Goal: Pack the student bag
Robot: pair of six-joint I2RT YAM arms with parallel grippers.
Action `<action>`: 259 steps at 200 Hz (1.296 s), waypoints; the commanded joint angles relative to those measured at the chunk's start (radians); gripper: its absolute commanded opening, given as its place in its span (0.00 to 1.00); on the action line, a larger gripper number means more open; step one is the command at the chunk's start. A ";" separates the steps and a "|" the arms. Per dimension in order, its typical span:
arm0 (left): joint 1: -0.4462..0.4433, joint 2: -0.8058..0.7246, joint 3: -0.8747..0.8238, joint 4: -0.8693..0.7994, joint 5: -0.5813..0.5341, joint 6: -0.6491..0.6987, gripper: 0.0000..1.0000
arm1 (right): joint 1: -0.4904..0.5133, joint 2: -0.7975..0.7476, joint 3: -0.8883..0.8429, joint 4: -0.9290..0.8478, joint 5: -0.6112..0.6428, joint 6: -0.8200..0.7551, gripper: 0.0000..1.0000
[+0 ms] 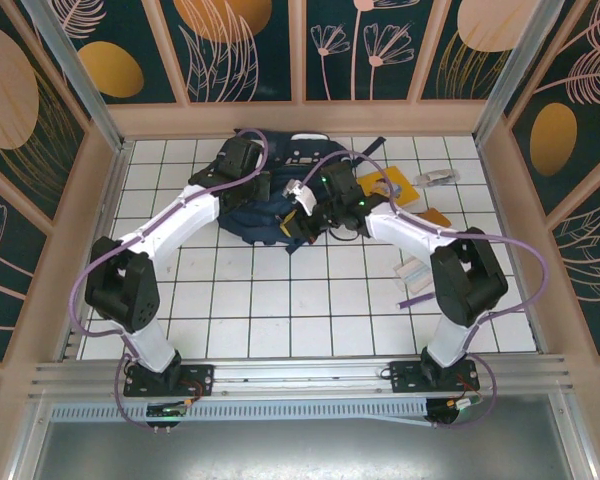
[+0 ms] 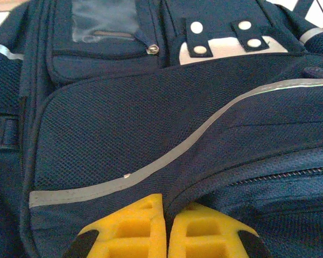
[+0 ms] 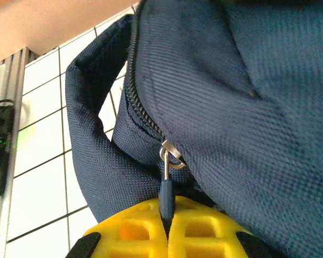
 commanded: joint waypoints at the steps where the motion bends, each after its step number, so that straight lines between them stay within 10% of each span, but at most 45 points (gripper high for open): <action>1: -0.016 -0.093 -0.046 0.052 -0.076 -0.014 0.00 | -0.001 0.023 0.036 -0.269 -0.113 0.061 0.00; 45: -0.014 -0.234 -0.184 0.042 -0.097 -0.125 0.00 | -0.094 0.064 0.074 -0.252 -0.096 0.052 0.00; 120: -0.015 -0.292 -0.284 0.028 0.433 -0.243 0.00 | -0.222 0.252 0.223 -0.015 0.079 0.091 0.00; 187: -0.010 -0.166 -0.177 0.071 0.165 -0.259 0.00 | -0.221 0.157 0.142 -0.124 0.135 -0.116 0.00; 259: 0.018 -0.085 -0.115 0.103 0.128 -0.406 0.00 | -0.124 0.000 -0.071 -0.184 0.139 -0.422 0.00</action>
